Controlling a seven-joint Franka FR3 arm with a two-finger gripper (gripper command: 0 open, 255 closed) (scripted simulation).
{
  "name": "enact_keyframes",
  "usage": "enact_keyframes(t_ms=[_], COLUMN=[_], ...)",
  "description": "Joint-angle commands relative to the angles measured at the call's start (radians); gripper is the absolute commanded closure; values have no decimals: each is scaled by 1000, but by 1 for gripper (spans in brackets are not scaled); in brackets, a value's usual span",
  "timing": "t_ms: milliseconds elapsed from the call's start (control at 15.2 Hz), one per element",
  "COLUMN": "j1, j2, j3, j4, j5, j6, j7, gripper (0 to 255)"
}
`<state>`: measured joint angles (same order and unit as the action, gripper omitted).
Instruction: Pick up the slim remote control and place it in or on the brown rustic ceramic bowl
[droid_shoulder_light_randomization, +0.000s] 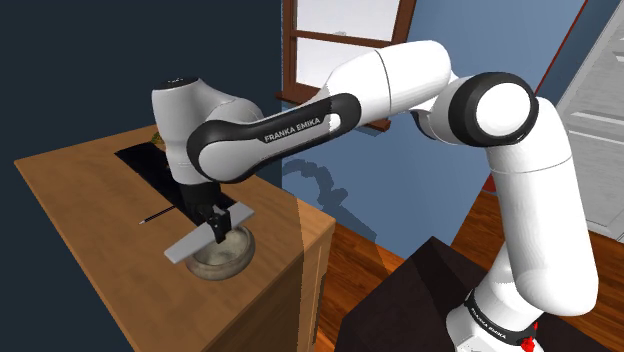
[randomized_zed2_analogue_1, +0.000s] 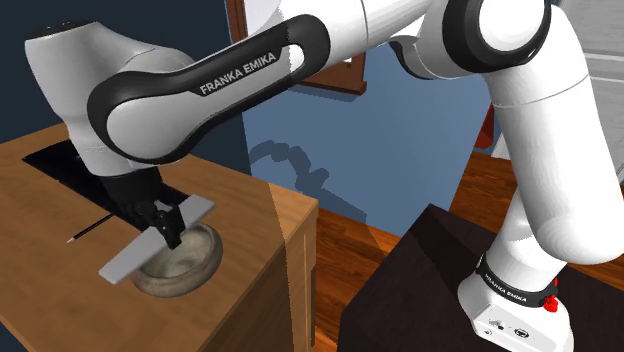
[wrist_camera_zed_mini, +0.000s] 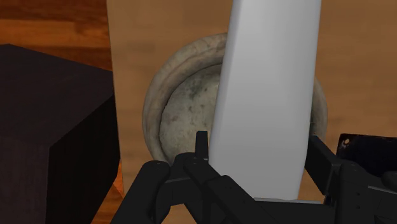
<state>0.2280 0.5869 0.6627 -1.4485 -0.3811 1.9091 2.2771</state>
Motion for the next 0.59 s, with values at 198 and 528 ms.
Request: enact_keyframes(t_ms=[198, 528], j1=[0, 0], j2=[10, 10], j3=[-5, -5], j4=[-22, -22], j5=[-8, -8], j6=[31, 31], j7=[7, 7], gripper=[255, 255])
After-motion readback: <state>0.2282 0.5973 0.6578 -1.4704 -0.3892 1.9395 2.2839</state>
